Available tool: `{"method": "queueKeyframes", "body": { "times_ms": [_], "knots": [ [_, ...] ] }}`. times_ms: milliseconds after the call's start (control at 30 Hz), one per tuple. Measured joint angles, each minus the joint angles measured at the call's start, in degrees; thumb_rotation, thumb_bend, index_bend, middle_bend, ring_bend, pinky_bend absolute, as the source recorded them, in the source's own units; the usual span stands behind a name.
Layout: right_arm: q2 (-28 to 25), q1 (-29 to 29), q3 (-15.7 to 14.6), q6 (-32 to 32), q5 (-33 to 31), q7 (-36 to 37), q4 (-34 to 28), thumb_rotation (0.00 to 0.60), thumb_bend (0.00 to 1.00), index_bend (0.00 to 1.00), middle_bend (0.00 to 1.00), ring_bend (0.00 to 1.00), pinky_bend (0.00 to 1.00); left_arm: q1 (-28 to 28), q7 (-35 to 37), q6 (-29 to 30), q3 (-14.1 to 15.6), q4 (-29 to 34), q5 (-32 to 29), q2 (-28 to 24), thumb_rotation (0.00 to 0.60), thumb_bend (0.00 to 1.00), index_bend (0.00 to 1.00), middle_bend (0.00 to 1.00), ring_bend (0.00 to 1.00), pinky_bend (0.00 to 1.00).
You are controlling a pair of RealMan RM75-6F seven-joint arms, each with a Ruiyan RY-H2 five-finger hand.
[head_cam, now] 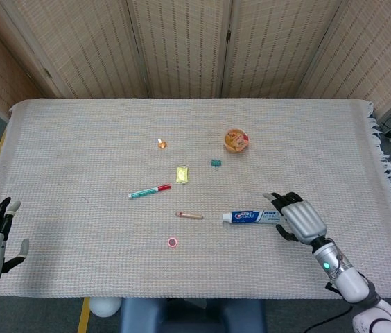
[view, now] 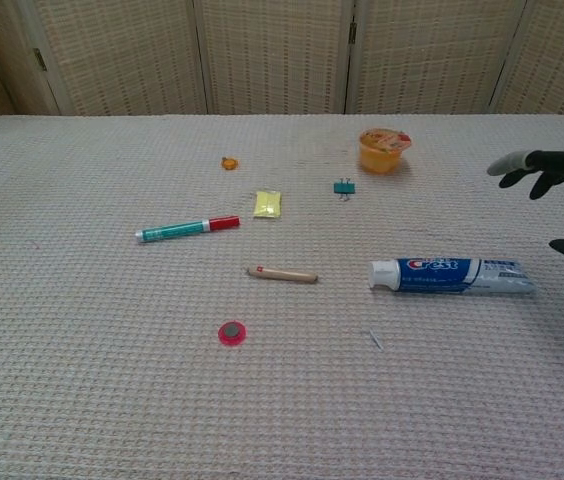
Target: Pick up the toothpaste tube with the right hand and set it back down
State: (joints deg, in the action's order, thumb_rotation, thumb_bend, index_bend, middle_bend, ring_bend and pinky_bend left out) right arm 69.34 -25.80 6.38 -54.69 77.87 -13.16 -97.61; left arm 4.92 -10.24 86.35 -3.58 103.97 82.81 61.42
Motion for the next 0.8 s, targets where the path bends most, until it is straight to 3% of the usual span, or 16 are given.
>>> {"method": "queueKeyframes", "body": {
  "times_ms": [233, 800],
  "knots": [
    [6.2, -4.8, 0.5, 5.4, -5.8, -5.2, 5.4, 0.600, 0.47, 0.15, 0.22, 0.24, 0.16, -0.2, 0.3, -0.1, 0.2, -0.3, -0.2, 0.1, 0.600, 0.50, 0.00, 0.00, 0.02, 0.00],
    [14.5, -8.3, -0.9, 6.0, -9.3, -8.5, 14.1, 0.600, 0.46, 0.25, 0.32, 0.33, 0.18, 0.0, 1.4, -1.8, 0.5, -0.8, -1.1, 0.0, 0.600, 0.50, 0.00, 0.00, 0.02, 0.00]
  ]
}}
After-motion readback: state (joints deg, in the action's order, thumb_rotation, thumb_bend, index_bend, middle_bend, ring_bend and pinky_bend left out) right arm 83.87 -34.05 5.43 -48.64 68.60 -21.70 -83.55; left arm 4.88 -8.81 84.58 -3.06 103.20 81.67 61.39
